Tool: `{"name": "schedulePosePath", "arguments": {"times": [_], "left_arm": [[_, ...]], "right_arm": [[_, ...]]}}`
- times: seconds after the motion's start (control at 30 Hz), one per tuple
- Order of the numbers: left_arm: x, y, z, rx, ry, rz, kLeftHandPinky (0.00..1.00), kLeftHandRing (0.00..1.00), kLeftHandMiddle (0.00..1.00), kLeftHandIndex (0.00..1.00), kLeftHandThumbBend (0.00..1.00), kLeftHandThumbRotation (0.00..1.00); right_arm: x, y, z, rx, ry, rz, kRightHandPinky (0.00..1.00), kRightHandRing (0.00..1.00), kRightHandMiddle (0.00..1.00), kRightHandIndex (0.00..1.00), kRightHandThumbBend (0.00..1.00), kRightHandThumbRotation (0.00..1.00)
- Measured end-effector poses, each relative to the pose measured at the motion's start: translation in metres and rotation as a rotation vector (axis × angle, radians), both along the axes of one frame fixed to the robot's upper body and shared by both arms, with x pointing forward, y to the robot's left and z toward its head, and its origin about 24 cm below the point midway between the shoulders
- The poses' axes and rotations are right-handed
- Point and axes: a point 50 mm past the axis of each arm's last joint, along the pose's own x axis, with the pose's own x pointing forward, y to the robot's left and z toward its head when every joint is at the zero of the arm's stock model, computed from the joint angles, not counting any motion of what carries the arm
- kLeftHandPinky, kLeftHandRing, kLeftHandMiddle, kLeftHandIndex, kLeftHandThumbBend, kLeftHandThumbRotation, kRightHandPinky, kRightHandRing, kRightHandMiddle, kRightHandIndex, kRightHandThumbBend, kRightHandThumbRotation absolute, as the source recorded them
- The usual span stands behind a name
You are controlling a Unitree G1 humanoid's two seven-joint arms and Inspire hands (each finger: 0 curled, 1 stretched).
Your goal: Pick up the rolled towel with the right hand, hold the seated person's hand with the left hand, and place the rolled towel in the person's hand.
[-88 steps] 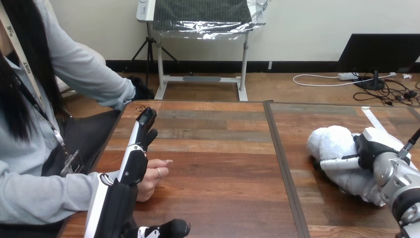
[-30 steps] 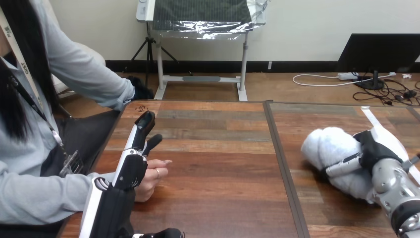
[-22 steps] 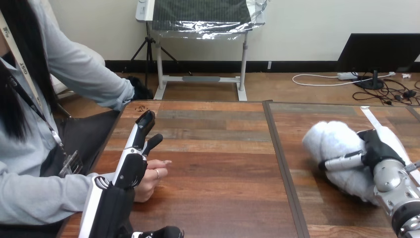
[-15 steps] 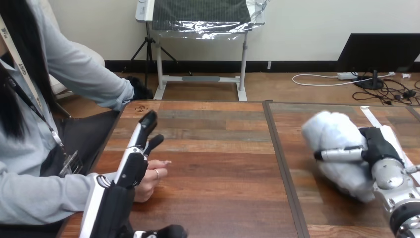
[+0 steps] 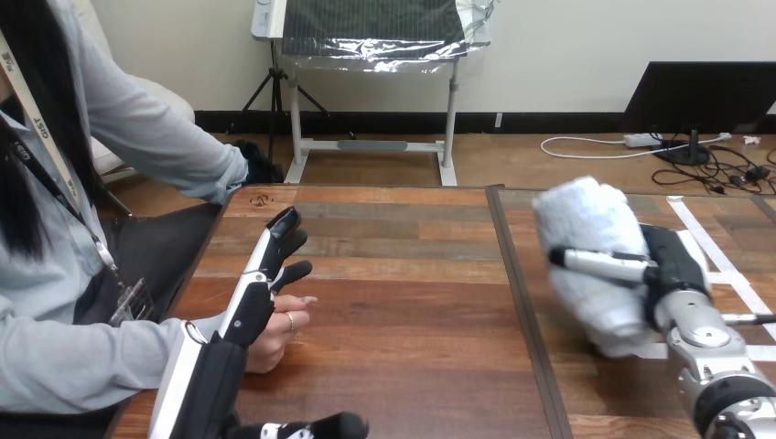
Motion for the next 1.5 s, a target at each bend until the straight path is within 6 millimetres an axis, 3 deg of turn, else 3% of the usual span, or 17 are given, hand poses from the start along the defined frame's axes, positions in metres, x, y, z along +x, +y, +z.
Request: {"name": "schedulePosePath", "arguments": {"times": [0.33,0.77,1.17,1.5], "left_arm": [[0.001,0.002,-0.001,0.034,0.041,0.048,0.86,0.9,0.93,0.95,1.0,0.52],[0.0,0.002,-0.001,0.155,0.076,0.125,0.79,0.85,0.88,0.89,1.0,0.41],[0.004,0.008,0.006,0.303,0.083,0.189,0.68,0.79,0.84,0.84,1.0,0.37],[0.01,0.02,0.014,0.426,0.107,0.225,0.66,0.78,0.83,0.85,1.0,0.37]], "right_arm": [[0.003,0.013,-0.001,0.149,-0.05,0.018,0.38,0.43,0.52,0.48,0.78,0.0],[0.005,0.021,-0.001,0.241,-0.089,0.038,0.38,0.44,0.52,0.47,0.74,0.0],[0.007,0.029,0.001,0.295,-0.125,0.066,0.39,0.45,0.51,0.47,0.7,0.0],[0.01,0.038,0.006,0.349,-0.18,0.098,0.37,0.43,0.51,0.45,0.69,0.0]]}}
